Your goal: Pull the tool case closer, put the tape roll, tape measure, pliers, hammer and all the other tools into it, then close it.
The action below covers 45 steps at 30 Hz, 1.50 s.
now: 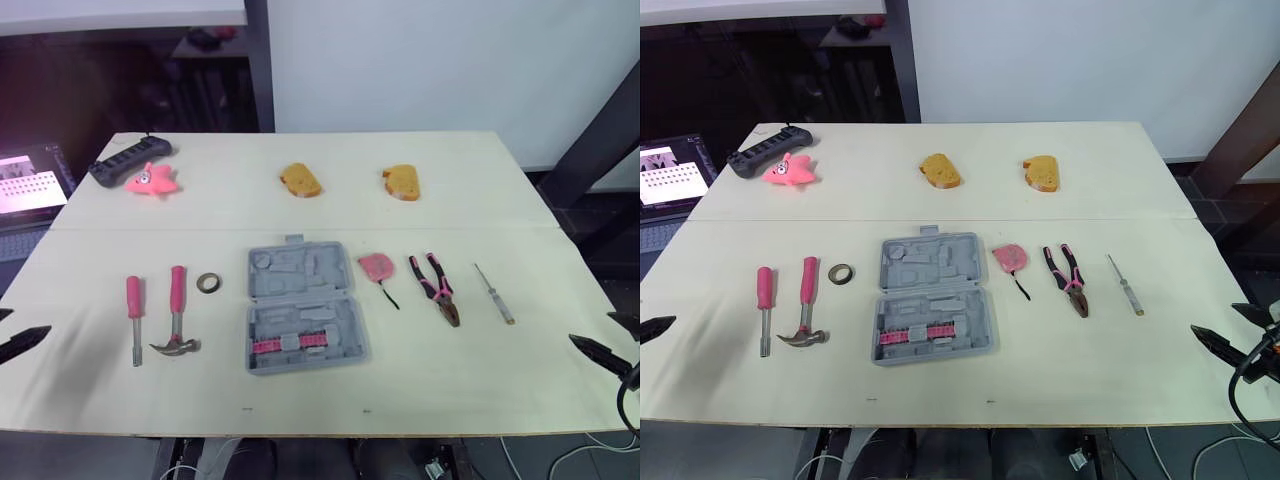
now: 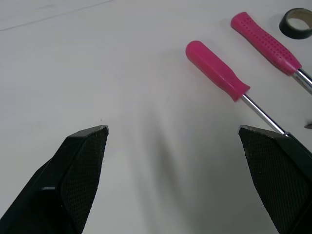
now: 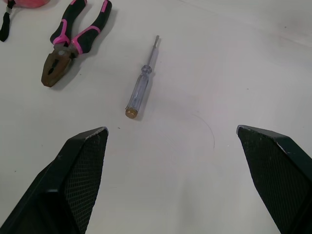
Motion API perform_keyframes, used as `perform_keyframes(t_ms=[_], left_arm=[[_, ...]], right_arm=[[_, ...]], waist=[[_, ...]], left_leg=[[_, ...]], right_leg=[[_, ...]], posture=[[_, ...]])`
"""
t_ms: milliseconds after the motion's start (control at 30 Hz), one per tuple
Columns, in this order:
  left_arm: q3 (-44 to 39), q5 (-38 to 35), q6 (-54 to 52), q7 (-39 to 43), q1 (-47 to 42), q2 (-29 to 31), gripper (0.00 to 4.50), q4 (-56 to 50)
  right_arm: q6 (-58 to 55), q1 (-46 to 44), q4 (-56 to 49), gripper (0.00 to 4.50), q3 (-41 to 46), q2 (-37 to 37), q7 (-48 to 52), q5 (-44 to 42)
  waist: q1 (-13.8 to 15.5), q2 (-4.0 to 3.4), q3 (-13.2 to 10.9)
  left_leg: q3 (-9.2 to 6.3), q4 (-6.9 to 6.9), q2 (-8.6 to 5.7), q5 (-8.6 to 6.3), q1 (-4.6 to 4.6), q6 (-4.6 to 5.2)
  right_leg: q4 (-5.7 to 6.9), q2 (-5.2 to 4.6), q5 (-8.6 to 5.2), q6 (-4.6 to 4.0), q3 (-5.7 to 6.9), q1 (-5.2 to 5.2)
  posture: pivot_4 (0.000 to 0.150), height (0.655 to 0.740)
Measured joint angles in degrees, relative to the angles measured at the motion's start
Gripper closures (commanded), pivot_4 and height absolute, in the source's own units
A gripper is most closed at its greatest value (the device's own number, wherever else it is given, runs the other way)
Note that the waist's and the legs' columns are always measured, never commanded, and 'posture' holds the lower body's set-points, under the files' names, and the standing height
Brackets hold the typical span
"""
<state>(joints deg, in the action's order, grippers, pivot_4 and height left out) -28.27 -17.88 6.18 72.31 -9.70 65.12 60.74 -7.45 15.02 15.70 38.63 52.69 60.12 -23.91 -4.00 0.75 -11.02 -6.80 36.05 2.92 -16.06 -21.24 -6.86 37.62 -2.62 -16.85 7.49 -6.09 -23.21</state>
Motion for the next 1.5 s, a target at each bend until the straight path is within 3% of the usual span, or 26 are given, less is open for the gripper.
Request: perform_keyframes(t_ms=[633,700,800,933,1133,1500], left_arm=[[1.42,1.15,0.32,0.68,-2.52,-0.27,0.02,1.27],[2.08,0.73,-0.88,1.07,-2.72,-2.85,0.02,-2.71],[5.06,-2.77,-6.66,-0.49,-0.1,-13.54,0.02,-20.73],[10.3,-6.21,-18.07,-7.8,2.85,-23.57,1.31,-41.36],[17.3,-5.25,-25.99,-16.0,1.58,-28.17,4.5,-54.81],[28.38,4.87,-25.34,-19.56,-3.19,-29.34,4.5,-48.51]], right_arm=[[-1.07,1.29,-3.6,0.02,-0.72,-2.35,-1.43,0.08],[-4.04,1.09,-8.86,0.02,-2.46,-2.83,-2.7,-0.33],[-10.5,-2.74,-21.45,0.02,-9.27,-5.32,-6.36,-2.42],[-17.91,-8.7,-32.05,1.32,-18.84,-6.4,-10.66,-3.19],[-25.04,-23.05,-33.29,4.43,-35.95,-11.3,-16.96,2.59],[-24.92,-35.58,-18.71,4.48,-55.93,-15.46,-18.96,18.31]], waist=[[0.0,-0.04,0.01],[0.03,-0.16,0.09],[0.14,-0.43,0.23],[0.16,-0.1,0.2],[0.04,-0.17,0.23],[0.08,-0.13,0.22]], left_leg=[[0.0,0.02,0.0,0.0,0.01,0.0],[0.0,0.05,0.0,0.0,0.01,0.0],[-0.01,0.12,0.0,0.01,0.05,-0.01],[-0.1,0.18,0.01,0.01,-0.04,-0.01],[-0.09,0.19,-0.02,0.01,0.1,-0.01],[-0.11,0.19,-0.06,0.01,-0.01,-0.01]], right_leg=[[0.05,0.0,0.0,0.01,0.0,0.01],[0.09,0.0,0.01,0.01,-0.01,0.02],[0.2,-0.01,0.02,0.03,-0.02,0.09],[0.37,0.01,0.02,0.04,0.01,-0.05],[0.38,0.01,0.03,0.02,-0.01,0.01],[0.36,-0.02,0.03,0.02,0.02,-0.08]], posture=[[0.15,0.74],[0.15,0.74],[0.15,0.74],[0.15,0.74],[0.15,0.74],[0.15,0.74]])
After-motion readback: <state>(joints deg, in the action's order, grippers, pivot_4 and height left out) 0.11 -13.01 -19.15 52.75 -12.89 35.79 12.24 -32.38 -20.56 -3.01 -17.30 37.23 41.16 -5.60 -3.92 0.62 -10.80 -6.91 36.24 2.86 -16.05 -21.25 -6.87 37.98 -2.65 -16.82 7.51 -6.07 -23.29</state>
